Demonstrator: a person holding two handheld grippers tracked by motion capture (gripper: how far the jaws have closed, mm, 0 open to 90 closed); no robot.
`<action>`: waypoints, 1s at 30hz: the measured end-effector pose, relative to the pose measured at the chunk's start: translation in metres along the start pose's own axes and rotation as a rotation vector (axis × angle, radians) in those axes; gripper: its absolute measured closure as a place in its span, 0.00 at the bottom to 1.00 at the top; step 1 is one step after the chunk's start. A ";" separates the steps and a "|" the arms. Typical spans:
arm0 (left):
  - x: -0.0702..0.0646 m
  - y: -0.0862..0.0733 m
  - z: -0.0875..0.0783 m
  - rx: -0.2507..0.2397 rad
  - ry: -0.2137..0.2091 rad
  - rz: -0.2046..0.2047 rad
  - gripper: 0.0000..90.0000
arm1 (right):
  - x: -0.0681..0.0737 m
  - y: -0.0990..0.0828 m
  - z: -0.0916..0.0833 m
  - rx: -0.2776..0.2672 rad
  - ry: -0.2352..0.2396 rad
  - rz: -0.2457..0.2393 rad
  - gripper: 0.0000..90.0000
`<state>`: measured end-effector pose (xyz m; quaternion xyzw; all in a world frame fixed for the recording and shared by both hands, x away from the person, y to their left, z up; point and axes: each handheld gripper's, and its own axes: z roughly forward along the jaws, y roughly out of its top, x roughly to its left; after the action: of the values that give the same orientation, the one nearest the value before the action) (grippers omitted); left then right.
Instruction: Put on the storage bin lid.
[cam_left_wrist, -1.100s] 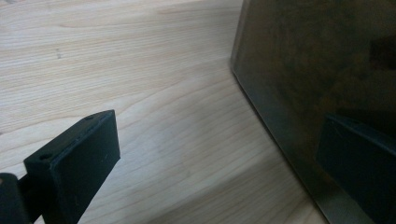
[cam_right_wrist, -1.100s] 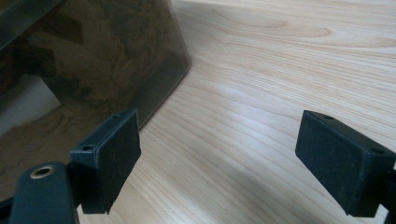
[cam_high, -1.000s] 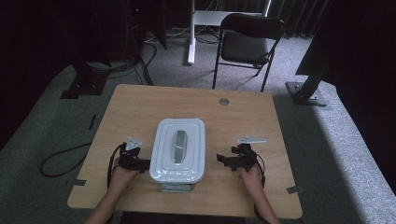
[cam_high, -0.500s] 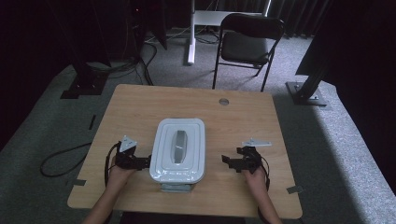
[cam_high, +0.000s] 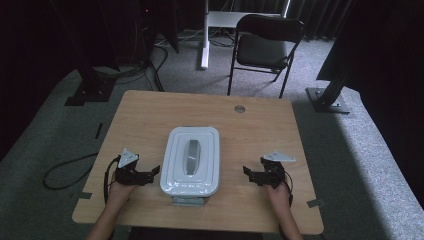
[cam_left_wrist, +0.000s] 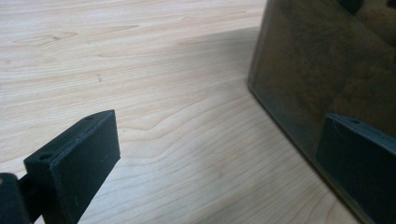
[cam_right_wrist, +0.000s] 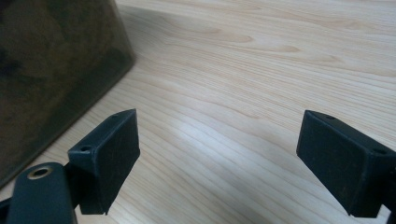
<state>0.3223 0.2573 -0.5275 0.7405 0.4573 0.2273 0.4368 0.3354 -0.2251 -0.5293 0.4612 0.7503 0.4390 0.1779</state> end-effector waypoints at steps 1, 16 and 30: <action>0.002 -0.001 -0.001 0.006 0.002 0.004 0.01 | -0.001 -0.001 -0.001 0.002 -0.003 -0.003 0.14; 0.018 -0.019 -0.007 0.039 0.066 -0.017 0.01 | -0.016 -0.016 -0.005 0.015 -0.107 0.006 0.14; 0.029 -0.033 -0.022 0.060 0.103 -0.068 0.01 | -0.030 -0.034 -0.022 0.023 -0.157 0.045 0.14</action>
<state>0.3042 0.2994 -0.5460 0.7246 0.5108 0.2363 0.3978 0.3180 -0.2675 -0.5491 0.5129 0.7286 0.3966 0.2209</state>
